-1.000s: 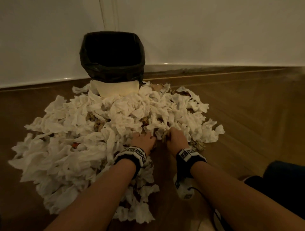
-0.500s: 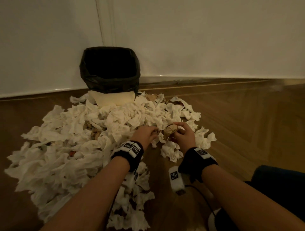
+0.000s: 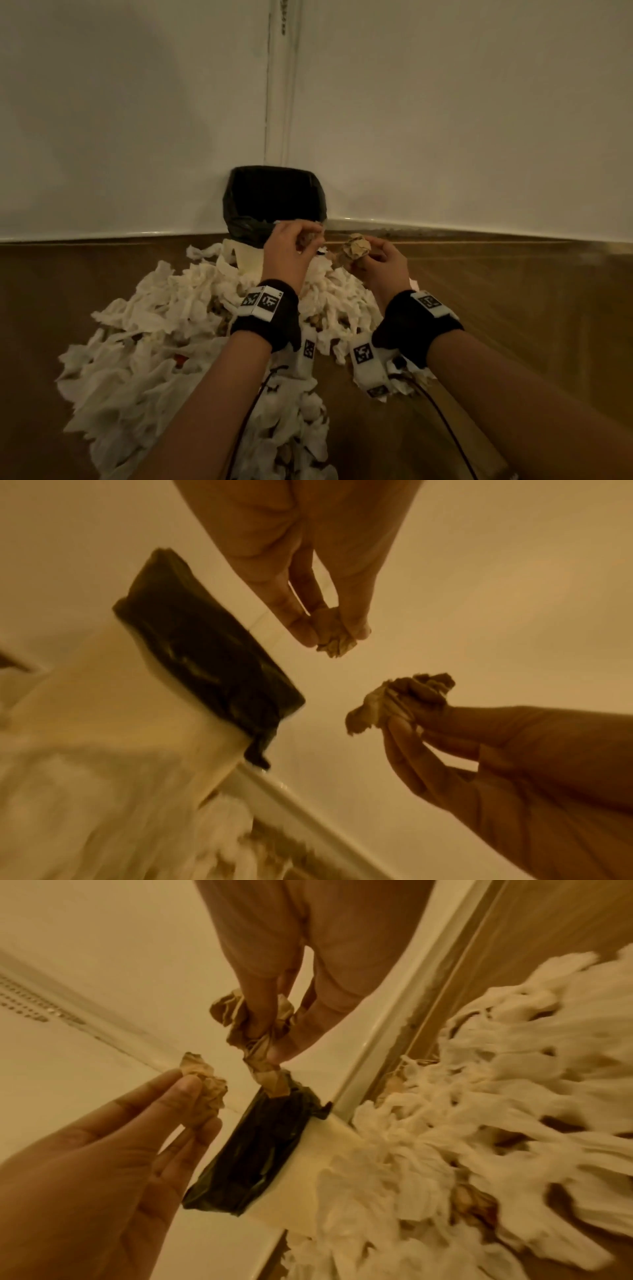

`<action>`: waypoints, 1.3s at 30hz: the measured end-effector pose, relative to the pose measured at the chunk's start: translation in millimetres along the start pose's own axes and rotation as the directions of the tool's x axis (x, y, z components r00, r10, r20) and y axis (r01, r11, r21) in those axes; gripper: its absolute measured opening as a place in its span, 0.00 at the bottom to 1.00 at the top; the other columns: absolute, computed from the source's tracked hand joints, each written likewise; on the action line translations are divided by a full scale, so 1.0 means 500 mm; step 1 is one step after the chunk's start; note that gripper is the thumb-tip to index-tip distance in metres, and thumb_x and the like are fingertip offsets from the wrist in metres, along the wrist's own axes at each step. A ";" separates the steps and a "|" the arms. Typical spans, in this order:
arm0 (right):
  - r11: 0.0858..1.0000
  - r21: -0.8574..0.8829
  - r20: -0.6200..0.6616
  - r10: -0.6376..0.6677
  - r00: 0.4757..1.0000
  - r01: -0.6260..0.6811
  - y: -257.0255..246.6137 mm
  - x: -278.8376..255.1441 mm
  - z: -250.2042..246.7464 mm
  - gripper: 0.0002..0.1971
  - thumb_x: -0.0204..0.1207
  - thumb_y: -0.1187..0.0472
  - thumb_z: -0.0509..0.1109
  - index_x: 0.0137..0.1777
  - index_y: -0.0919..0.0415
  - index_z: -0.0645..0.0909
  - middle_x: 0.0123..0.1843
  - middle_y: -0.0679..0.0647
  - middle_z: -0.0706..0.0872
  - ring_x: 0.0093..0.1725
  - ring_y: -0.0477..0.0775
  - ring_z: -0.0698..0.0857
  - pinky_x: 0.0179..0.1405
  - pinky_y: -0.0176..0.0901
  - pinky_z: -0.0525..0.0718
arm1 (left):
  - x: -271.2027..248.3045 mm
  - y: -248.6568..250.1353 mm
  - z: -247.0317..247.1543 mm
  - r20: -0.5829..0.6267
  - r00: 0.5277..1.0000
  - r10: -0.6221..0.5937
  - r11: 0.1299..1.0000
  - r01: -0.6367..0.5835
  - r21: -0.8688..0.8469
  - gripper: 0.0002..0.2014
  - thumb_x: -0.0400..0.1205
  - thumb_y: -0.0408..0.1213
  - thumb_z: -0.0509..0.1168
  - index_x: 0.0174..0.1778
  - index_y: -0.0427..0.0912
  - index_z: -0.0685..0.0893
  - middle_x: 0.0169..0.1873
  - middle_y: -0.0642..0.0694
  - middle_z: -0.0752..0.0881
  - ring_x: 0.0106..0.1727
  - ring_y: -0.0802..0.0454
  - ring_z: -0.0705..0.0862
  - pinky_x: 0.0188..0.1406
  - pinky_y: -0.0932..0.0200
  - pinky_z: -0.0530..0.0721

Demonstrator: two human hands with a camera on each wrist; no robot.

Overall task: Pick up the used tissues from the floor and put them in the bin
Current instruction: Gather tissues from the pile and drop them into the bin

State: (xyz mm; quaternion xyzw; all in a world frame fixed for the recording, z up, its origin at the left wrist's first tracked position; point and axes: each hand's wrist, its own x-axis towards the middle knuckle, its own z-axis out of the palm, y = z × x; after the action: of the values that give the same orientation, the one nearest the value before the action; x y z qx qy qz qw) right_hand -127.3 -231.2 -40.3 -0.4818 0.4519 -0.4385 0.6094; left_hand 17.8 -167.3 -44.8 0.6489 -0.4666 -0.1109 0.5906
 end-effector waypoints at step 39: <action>0.836 -0.517 -0.168 0.111 0.980 -0.183 0.115 0.018 -0.109 0.08 0.81 0.64 0.65 0.58 0.63 0.79 0.44 0.59 0.85 0.31 0.51 0.84 0.38 0.46 0.88 | -0.062 -0.067 0.072 0.439 0.885 -0.153 0.897 -0.062 0.438 0.09 0.82 0.41 0.60 0.57 0.52 0.80 0.49 0.51 0.81 0.46 0.52 0.81 0.46 0.56 0.83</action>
State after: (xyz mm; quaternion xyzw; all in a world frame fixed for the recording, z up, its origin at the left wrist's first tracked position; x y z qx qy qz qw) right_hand -172.8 -241.6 -104.7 -0.5649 0.6300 -0.2795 0.4538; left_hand -8.0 -173.1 -96.7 0.7309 -0.5908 -0.1683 0.2975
